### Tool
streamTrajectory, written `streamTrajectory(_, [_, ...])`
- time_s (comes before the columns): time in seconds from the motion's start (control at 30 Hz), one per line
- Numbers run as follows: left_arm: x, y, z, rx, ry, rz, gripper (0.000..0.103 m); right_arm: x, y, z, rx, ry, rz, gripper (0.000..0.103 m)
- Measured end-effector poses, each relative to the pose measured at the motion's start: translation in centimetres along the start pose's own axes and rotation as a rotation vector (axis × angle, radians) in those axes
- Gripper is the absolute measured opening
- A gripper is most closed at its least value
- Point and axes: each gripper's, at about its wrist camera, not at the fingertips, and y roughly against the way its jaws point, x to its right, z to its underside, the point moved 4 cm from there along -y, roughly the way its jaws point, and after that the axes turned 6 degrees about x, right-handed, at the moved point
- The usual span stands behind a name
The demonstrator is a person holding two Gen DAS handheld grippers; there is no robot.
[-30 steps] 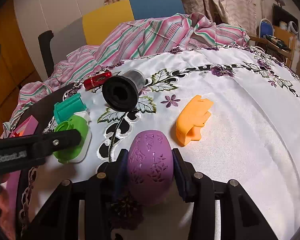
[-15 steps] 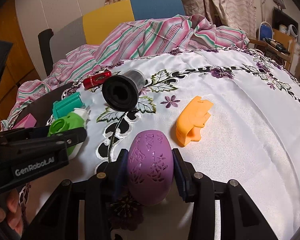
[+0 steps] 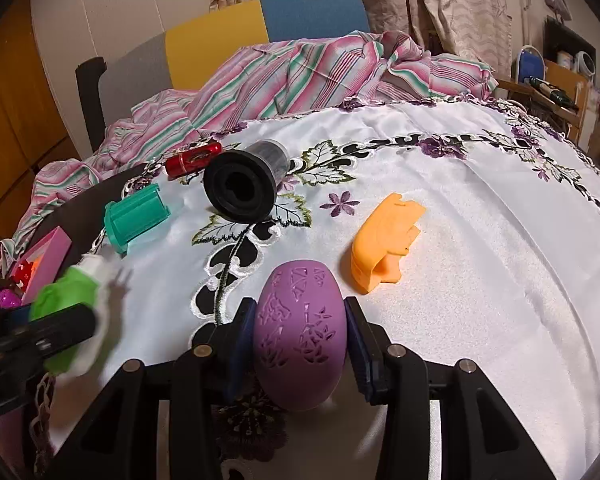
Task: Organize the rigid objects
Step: 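Grasp the green plug-in device with the left gripper while the right holds the purple oval, then carry the green device into the tray and open the left gripper while the right holds the oval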
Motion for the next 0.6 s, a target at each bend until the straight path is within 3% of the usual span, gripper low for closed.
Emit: streamTrajectory(0.6, [-7.8,8.6,3.2,0.051,0.117,-0.021,0.053,-0.5,0.0,0.0,-0.003,0.043,0.048,0.044])
